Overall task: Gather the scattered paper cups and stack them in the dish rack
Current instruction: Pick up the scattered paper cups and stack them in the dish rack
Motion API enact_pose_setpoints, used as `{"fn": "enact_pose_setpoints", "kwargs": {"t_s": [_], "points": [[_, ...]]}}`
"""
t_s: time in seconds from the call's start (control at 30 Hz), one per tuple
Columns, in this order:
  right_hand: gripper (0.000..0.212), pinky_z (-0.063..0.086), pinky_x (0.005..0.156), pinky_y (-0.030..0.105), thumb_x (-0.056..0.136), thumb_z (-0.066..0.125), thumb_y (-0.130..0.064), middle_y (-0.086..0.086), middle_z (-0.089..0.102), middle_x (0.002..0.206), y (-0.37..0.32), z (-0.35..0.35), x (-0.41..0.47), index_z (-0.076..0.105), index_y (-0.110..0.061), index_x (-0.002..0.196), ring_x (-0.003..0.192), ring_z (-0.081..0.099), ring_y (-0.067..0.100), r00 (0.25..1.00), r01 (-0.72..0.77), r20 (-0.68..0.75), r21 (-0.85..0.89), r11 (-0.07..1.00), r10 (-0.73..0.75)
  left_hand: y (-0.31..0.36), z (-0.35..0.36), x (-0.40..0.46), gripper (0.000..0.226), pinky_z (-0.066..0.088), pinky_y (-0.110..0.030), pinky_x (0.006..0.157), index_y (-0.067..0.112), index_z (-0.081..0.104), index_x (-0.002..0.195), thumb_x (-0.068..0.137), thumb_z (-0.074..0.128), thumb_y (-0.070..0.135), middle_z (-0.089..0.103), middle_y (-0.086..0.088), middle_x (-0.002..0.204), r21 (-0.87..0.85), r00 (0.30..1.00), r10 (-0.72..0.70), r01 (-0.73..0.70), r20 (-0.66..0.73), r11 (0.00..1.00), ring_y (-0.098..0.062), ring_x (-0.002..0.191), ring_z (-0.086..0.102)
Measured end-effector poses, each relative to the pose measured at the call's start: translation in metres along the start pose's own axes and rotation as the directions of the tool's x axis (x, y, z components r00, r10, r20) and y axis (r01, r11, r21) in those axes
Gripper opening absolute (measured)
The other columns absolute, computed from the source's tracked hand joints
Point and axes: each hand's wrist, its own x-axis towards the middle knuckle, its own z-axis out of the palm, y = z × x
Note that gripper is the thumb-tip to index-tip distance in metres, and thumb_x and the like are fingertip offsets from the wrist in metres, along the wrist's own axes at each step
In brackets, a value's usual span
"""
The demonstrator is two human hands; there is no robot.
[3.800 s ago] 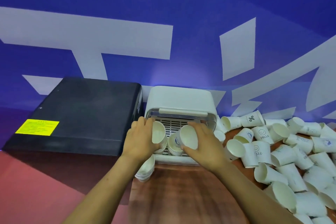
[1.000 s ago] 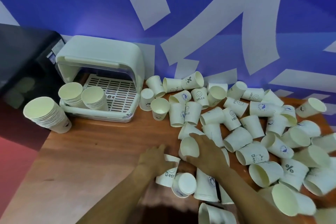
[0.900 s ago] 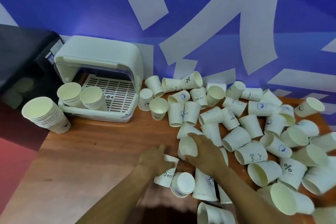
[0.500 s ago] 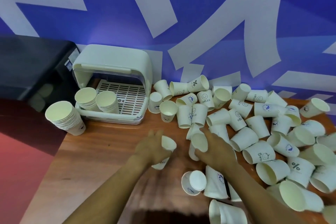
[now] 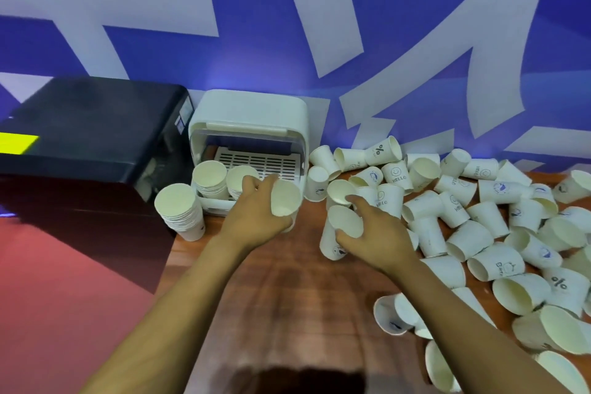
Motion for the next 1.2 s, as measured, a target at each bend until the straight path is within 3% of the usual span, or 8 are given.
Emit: {"fn": "enact_pose_setpoints", "kwargs": {"t_s": [0.33,0.67,0.93,1.1,1.2], "points": [[0.057,0.042,0.076,0.031,0.087,0.048,-0.055,-0.004,0.06,0.123,-0.075,0.011,0.023,0.034,-0.033,0.138,0.11,0.057,0.02,1.0,-0.001,-0.016,-0.16,0.987,-0.002,-0.062,-0.046,0.005,0.085,0.042,-0.034,0.09,0.023,0.037,0.135,0.065,0.082,0.038,0.032,-0.002,0.13,0.01,0.999,0.015,-0.015,0.034,1.0,-0.026,0.114,0.047],[0.053,0.047,0.079,0.033,0.087,0.053,-0.049,0.003,0.061,0.12,-0.135,0.039,0.04,0.041,-0.027,0.133,0.105,0.058,0.023,0.999,-0.032,-0.032,-0.024,0.999,0.032,-0.109,-0.102,0.023,0.087,0.036,-0.037,0.097,0.028,0.037,0.136,0.063,0.084,0.04,0.037,0.0,0.129,0.006,1.0,0.014,-0.014,0.005,1.0,-0.024,0.124,0.034],[0.051,0.05,0.084,0.037,0.088,0.051,-0.047,-0.001,0.059,0.126,-0.157,0.042,0.062,0.039,-0.03,0.135,0.11,0.056,0.021,0.995,0.052,-0.082,0.036,0.998,-0.049,-0.122,-0.13,0.04,0.083,0.036,-0.033,0.09,0.029,0.035,0.14,0.071,0.08,0.037,0.034,-0.002,0.131,-0.013,0.994,0.009,-0.011,-0.106,1.0,-0.025,0.125,0.03],[0.047,0.048,0.081,0.033,0.09,0.052,-0.043,-0.001,0.059,0.125,-0.162,0.044,0.083,0.042,-0.03,0.133,0.109,0.056,0.02,0.988,0.104,-0.12,0.075,0.992,-0.094,-0.123,-0.134,0.05,0.083,0.039,-0.035,0.089,0.027,0.033,0.142,0.073,0.078,0.04,0.034,-0.002,0.132,0.014,0.992,-0.009,0.01,-0.126,1.0,-0.025,0.125,0.031],[0.048,0.048,0.087,0.035,0.089,0.054,-0.042,-0.001,0.057,0.128,-0.167,0.049,0.093,0.043,-0.028,0.133,0.112,0.054,0.02,0.982,0.122,-0.154,0.101,0.987,-0.105,-0.126,-0.133,0.056,0.082,0.04,-0.036,0.09,0.027,0.032,0.142,0.074,0.078,0.038,0.034,-0.002,0.132,0.028,0.993,-0.006,0.009,-0.118,1.0,-0.024,0.125,0.031]]}}
